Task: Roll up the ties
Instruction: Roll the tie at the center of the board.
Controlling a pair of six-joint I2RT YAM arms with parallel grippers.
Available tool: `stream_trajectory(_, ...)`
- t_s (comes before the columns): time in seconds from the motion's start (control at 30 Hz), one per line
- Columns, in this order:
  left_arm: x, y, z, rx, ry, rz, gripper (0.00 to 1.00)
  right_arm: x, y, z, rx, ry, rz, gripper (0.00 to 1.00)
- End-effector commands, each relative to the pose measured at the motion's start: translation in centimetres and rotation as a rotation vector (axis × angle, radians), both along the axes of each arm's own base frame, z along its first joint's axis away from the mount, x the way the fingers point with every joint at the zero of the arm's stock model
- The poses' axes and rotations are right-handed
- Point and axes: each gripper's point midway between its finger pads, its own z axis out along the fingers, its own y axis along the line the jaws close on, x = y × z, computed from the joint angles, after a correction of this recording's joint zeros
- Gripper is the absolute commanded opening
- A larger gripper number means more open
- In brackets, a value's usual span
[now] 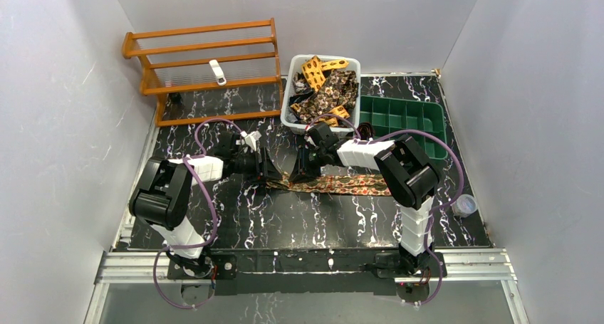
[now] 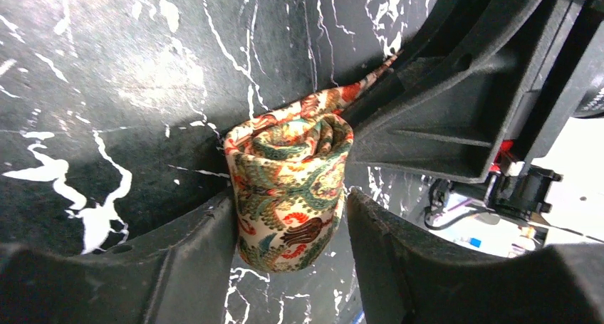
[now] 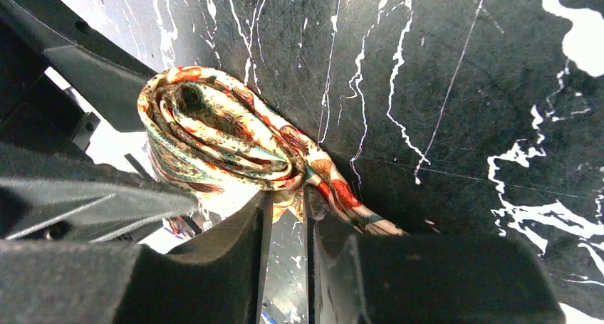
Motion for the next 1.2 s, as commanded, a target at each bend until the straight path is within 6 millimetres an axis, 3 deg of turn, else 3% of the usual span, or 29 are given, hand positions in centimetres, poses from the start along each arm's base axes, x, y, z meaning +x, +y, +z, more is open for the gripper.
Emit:
stream_trajectory(0.0, 0.5, 1.5, -2.3, 0.109, -0.008, 0.055, 0.51, 0.0, -0.4, -1.1, -0.051, 0.011, 0.007, 0.31)
stream_trajectory(0.2, 0.8, 2.2, -2.0, 0.147, -0.021, 0.103, 0.38, 1.0, 0.5, 2.6, 0.011, -0.073, 0.031, 0.36)
stream_trajectory(0.4, 1.0, 2.8, -1.1, 0.169, -0.025, 0.186, 0.35, 1.9, 0.5, 5.3, 0.036, -0.163, 0.015, 0.39)
stream_trajectory(0.53, 1.2, 2.9, -0.1, 0.165, -0.030, 0.241, 0.36, 2.2, 0.0, 4.6, 0.021, -0.196, 0.003, 0.40)
stream_trajectory(0.77, 1.0, 3.2, 0.0, 0.213, -0.031, 0.269, 0.37, 2.2, -0.8, 1.0, -0.076, -0.165, 0.008, 0.35)
stream_trajectory(1.17, 1.1, 4.4, 0.9, 0.292, -0.079, 0.339, 0.37, -0.4, -2.3, -1.6, -0.152, -0.074, -0.004, 0.32)
